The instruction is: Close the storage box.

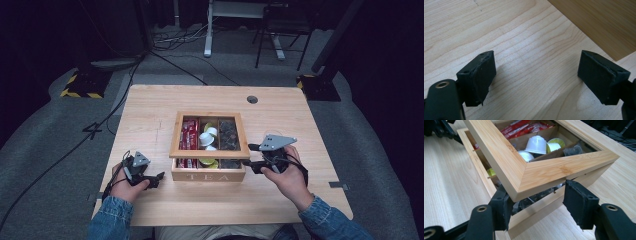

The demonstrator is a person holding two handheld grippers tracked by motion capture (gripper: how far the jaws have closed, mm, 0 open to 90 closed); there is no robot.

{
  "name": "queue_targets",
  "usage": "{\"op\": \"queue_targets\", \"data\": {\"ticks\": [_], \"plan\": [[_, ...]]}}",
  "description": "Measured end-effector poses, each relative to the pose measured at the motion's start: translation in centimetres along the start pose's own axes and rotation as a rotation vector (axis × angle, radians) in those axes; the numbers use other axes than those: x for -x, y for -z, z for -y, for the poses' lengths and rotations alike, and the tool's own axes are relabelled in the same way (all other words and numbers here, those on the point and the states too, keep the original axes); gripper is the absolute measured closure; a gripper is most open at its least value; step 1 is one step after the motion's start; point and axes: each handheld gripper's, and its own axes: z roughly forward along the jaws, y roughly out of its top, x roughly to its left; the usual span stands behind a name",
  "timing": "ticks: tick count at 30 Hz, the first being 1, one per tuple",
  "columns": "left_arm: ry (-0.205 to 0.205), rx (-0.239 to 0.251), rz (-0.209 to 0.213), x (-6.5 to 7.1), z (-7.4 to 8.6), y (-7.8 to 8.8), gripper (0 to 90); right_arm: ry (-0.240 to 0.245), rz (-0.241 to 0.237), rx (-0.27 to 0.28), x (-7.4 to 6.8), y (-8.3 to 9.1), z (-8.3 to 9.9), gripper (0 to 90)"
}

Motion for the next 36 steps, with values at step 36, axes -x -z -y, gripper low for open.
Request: {"op": "queue_targets", "data": {"ticks": [36], "plan": [[-0.002,0.001,0.002,0.0,-0.1,-0.1,15.4,0.024,0.036,-0.095,-1.4,-1.3,1.7,30.4]]}}
